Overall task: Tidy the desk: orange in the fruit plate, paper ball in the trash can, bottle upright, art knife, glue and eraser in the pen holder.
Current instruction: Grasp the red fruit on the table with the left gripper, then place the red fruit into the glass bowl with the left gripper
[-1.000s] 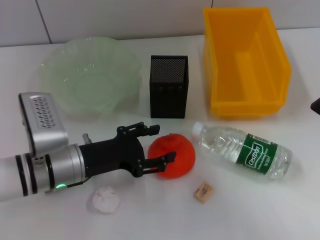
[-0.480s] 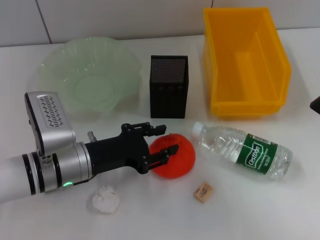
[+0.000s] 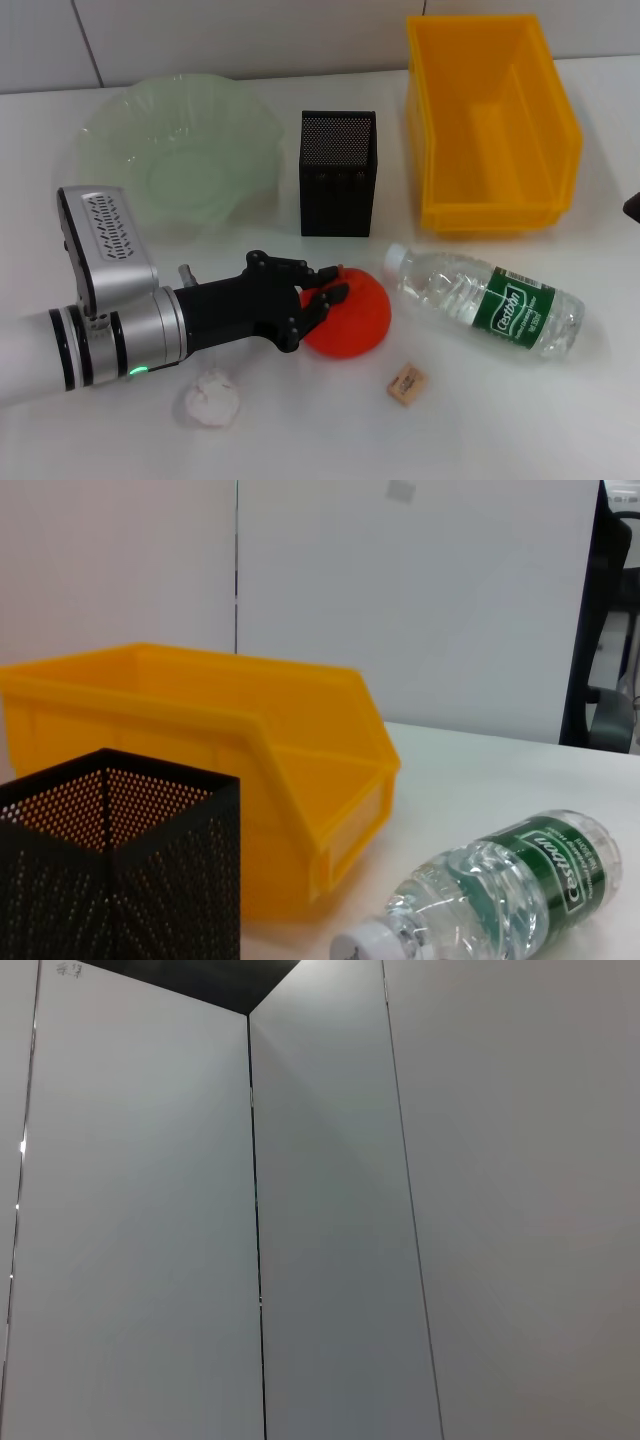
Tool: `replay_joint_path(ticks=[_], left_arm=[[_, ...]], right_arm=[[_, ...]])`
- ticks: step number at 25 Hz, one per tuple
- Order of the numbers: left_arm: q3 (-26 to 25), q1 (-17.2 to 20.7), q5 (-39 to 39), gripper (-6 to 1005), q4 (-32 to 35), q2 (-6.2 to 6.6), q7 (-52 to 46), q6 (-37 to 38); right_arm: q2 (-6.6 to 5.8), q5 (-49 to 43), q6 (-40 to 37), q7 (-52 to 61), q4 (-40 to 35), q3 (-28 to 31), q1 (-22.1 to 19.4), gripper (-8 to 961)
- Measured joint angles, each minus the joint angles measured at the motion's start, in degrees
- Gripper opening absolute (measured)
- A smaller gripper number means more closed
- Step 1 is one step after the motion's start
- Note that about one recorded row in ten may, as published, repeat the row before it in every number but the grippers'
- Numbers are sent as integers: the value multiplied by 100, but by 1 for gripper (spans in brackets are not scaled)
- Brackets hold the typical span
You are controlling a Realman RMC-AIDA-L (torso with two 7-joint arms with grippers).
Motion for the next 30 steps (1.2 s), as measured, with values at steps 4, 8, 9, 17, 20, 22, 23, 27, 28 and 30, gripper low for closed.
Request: replay_joint_path(ticks=[4,8,9,17,20,22,23,27,28,30], left_arm=[[-31,3,0,167,4,0,0,-28],[-45,26,-16,130,49,0,-42,116],[-46,32,-20,122,62,0,-57,163],[-79,470,-40,85,920,20,-641,1306],[-180,774,-241,77,1604,36,-974,1741],[-198,879,-435,72,1825,47,-1063,1777],[-212,983,-676,69,2016,54,-1150,1725],[-239,1102,-1495,69,2386,75,-1292,1162],[-243,1079,-1595,69,2419,77,-1299,980],[-253,945,-1859,69,2461,64,-1309,268]], right_arm=[[3,0,0,1,0,2,9,768],[2,23,0,7,0,12,10,768],[2,37,0,8,0,17,8,768],[1,60,-92,18,0,191,7,767],[1,61,-136,22,5,255,10,767],[1,61,-136,23,14,255,11,767],[1,61,-139,23,22,256,10,767],[1,61,-142,24,39,256,3,768],[1,62,-144,24,41,255,7,768],[1,61,-149,25,43,241,14,768]])
